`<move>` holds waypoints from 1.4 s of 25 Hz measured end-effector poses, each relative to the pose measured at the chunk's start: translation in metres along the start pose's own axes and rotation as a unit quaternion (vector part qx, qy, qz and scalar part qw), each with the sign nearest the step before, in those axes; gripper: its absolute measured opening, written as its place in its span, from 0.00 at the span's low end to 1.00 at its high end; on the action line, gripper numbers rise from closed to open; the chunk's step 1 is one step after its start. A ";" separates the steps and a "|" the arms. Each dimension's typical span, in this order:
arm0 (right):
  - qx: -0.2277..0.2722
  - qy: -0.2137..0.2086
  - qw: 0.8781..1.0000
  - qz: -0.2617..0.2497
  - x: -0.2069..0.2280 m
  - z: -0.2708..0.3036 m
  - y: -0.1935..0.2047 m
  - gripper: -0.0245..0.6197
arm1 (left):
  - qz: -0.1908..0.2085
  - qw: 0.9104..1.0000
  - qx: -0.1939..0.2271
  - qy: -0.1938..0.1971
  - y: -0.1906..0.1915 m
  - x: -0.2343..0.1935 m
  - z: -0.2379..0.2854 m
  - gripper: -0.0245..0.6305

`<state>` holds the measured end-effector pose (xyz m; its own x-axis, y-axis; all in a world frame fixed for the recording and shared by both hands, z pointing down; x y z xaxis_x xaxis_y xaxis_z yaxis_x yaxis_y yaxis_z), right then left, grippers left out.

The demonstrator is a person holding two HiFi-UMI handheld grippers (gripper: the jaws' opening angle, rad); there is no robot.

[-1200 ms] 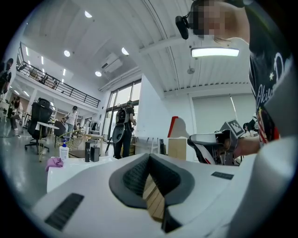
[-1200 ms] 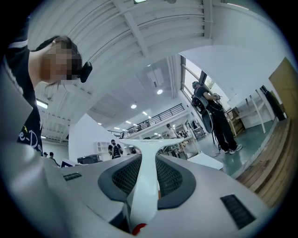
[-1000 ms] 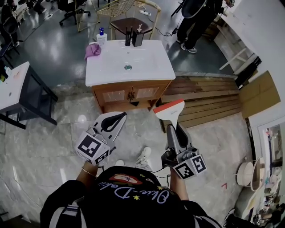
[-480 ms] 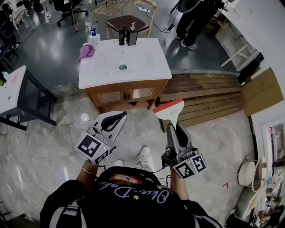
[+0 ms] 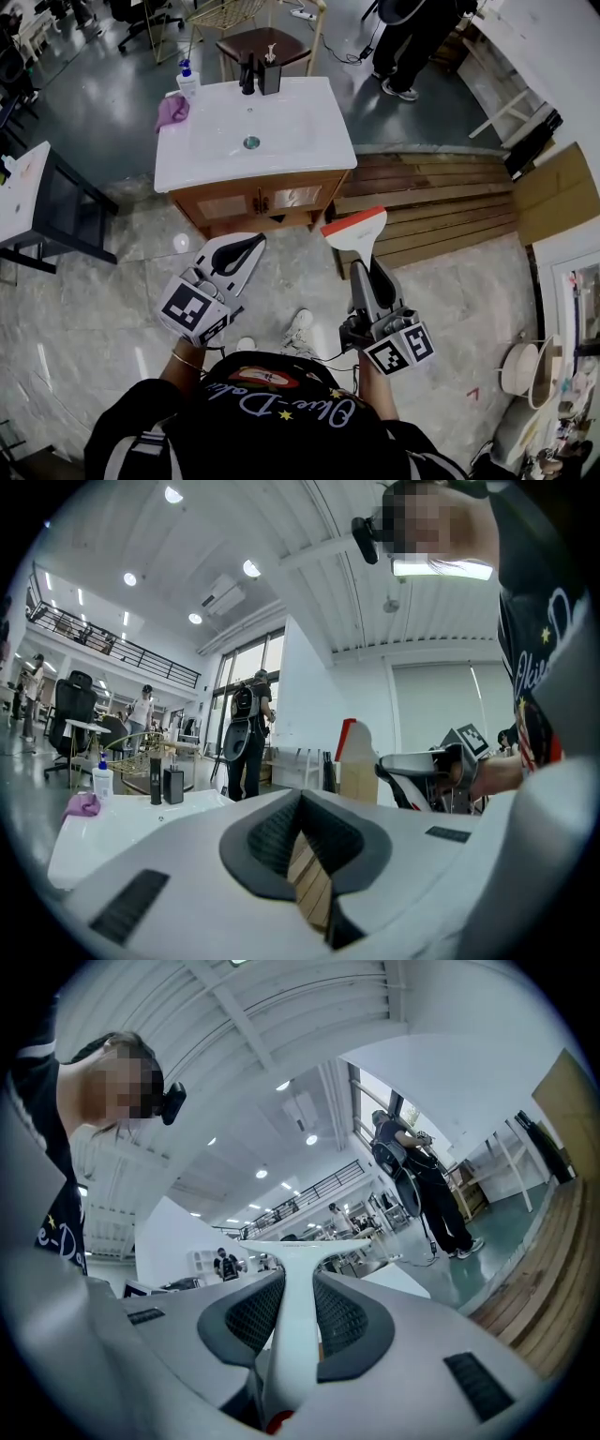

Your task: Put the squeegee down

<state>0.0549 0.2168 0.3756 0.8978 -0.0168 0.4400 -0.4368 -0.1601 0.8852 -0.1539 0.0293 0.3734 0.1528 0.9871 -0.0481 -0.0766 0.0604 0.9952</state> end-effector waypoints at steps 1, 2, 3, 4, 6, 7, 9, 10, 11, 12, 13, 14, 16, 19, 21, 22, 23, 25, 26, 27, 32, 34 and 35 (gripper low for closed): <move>-0.001 -0.001 1.000 0.001 0.003 0.002 -0.001 0.19 | -0.002 1.000 -0.002 -0.002 0.000 0.000 0.003 0.06; -0.001 -0.002 1.000 0.002 0.007 0.003 -0.001 0.19 | -0.004 1.000 -0.004 -0.004 -0.001 0.000 0.006 0.06; -0.002 -0.004 1.000 0.003 0.010 0.005 -0.002 0.19 | -0.004 1.000 -0.004 -0.006 -0.002 -0.001 0.009 0.06; -0.003 -0.006 1.000 0.004 0.013 0.007 -0.003 0.19 | -0.003 1.000 -0.003 -0.007 -0.002 -0.001 0.012 0.06; -0.004 -0.011 1.000 0.005 0.019 0.011 -0.004 0.19 | 0.000 1.000 -0.001 -0.010 -0.003 -0.002 0.017 0.06; -0.004 -0.013 1.000 0.005 0.022 0.012 -0.006 0.19 | 0.000 1.000 0.000 -0.011 -0.004 -0.002 0.020 0.06; -0.005 -0.017 1.000 0.005 0.028 0.016 -0.008 0.19 | 0.003 1.000 0.000 -0.012 -0.005 -0.003 0.026 0.06; -0.004 -0.019 1.000 0.006 0.031 0.017 -0.010 0.19 | 0.005 1.000 0.000 -0.013 -0.006 -0.003 0.029 0.06; -0.004 -0.021 1.000 0.006 0.034 0.019 -0.011 0.19 | 0.005 1.000 0.001 -0.015 -0.007 -0.003 0.031 0.06; -0.004 -0.023 1.000 0.006 0.037 0.021 -0.013 0.19 | 0.005 1.000 0.001 -0.016 -0.008 -0.003 0.034 0.06; -0.004 -0.025 1.000 0.007 0.039 0.023 -0.014 0.19 | 0.005 1.000 0.002 -0.019 -0.009 -0.004 0.035 0.06; -0.004 -0.028 1.000 0.007 0.041 0.025 -0.015 0.19 | 0.004 1.000 0.002 -0.021 -0.010 -0.004 0.037 0.06; -0.006 -0.033 0.999 0.009 0.045 0.028 -0.016 0.19 | 0.004 1.000 0.002 -0.026 -0.010 -0.004 0.040 0.06; -0.008 -0.041 0.999 0.011 0.052 0.033 -0.019 0.19 | 0.005 0.999 0.002 -0.033 -0.012 -0.004 0.045 0.06; -0.009 -0.047 0.999 0.012 0.055 0.037 -0.020 0.19 | 0.005 0.999 0.002 -0.039 -0.013 -0.004 0.046 0.06; -0.010 -0.050 0.999 0.013 0.056 0.038 -0.020 0.19 | 0.004 0.999 0.001 -0.042 -0.013 -0.004 0.046 0.06; -0.011 -0.053 0.998 0.013 0.058 0.040 -0.020 0.19 | 0.005 0.999 0.001 -0.046 -0.013 -0.004 0.047 0.06; -0.012 -0.058 0.998 0.015 0.060 0.042 -0.020 0.19 | 0.005 0.999 0.001 -0.052 -0.013 -0.004 0.047 0.06; -0.013 -0.060 0.998 0.015 0.062 0.043 -0.021 0.19 | 0.006 0.998 0.002 -0.055 -0.013 -0.003 0.048 0.06; -0.013 -0.062 0.998 0.016 0.064 0.043 -0.022 0.19 | 0.006 0.998 0.002 -0.057 -0.013 -0.003 0.049 0.06; -0.012 -0.069 0.997 0.021 0.072 0.045 -0.026 0.19 | 0.008 0.998 -0.002 -0.064 -0.017 0.001 0.056 0.06; -0.012 -0.070 0.997 0.024 0.076 0.045 -0.027 0.19 | 0.010 0.998 -0.003 -0.066 -0.017 0.004 0.058 0.06; -0.011 -0.072 0.997 0.025 0.077 0.045 -0.027 0.19 | 0.011 0.998 -0.003 -0.067 -0.018 0.005 0.060 0.06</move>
<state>0.1385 0.1759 0.3788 0.8730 -0.1652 0.4589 -0.4808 -0.1329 0.8667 -0.0932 0.0240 0.3604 0.2823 0.9592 -0.0144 -0.0879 0.0409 0.9953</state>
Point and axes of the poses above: the fingertips, and each gripper's own axes: z forward along the fingers, x to its right, y out of its underside, the point moved 9 cm from there along -z, backward along the fingers, and after that the axes turned 1 degree about z, right-handed, at the moved point
